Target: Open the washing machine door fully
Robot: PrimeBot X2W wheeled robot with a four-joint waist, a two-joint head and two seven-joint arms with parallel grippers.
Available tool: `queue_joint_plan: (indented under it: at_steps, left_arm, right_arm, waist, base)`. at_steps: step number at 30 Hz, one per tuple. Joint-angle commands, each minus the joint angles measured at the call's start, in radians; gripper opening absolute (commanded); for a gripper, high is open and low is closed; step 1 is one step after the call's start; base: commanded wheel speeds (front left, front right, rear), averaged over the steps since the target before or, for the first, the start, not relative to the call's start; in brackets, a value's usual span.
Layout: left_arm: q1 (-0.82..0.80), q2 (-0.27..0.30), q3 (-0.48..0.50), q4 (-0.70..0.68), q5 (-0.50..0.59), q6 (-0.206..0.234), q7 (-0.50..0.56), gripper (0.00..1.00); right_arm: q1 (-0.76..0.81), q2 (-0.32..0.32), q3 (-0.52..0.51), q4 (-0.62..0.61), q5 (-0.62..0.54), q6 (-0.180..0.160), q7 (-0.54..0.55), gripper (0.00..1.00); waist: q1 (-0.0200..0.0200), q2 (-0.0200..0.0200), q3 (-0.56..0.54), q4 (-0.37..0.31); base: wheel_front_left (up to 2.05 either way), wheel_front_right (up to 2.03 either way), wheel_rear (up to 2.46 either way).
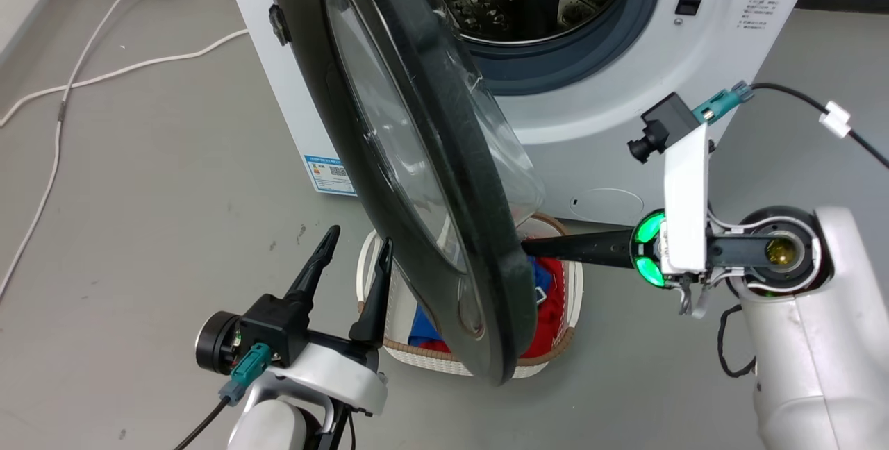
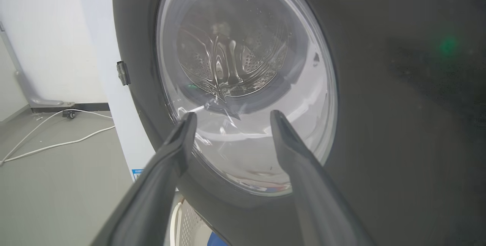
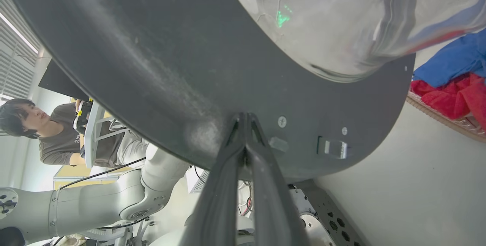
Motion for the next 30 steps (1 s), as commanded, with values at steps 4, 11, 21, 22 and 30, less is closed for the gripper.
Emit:
queue_joint_plan:
  at_steps: [4,11,21,22,30]
  left_arm:
    - [0.006,0.003,-0.015,0.018,-0.008,0.000,-0.003,1.00]
    - [0.036,0.009,-0.013,0.040,-0.017,0.000,-0.003,1.00]
    - [0.064,0.018,-0.001,0.056,-0.015,0.000,-0.003,1.00]
    - [0.066,0.020,0.003,0.057,-0.015,0.000,-0.003,1.00]
    - [0.080,0.026,0.030,0.063,-0.018,0.000,-0.003,1.00]
  right_arm:
    - [0.032,0.009,0.039,0.007,0.035,0.000,-0.069,0.00]
    - [0.057,0.007,0.014,0.026,-0.066,0.000,-0.350,0.00]
    - [0.169,0.006,-0.093,-0.001,-0.206,0.000,-0.750,0.00]
    - [0.197,0.006,-0.104,-0.013,-0.223,0.000,-0.783,0.00]
    - [0.433,0.007,-0.210,-0.117,-0.252,0.000,-0.968,0.28]
  waist:
    - [0.0001,0.0000,-0.027,0.013]
    - [0.0001,0.0000,-0.079,-0.004]
    - [0.0001,0.0000,-0.126,-0.039]
    - [0.0001,0.0000,-0.130,-0.043]
    - [0.0001,0.0000,-0.146,-0.063]
  base:
    - [0.00,0.00,0.00]
    - [0.00,0.00,0.00]
    - [0.00,0.00,0.00]
    - [0.00,0.00,0.00]
    - [0.00,0.00,0.00]
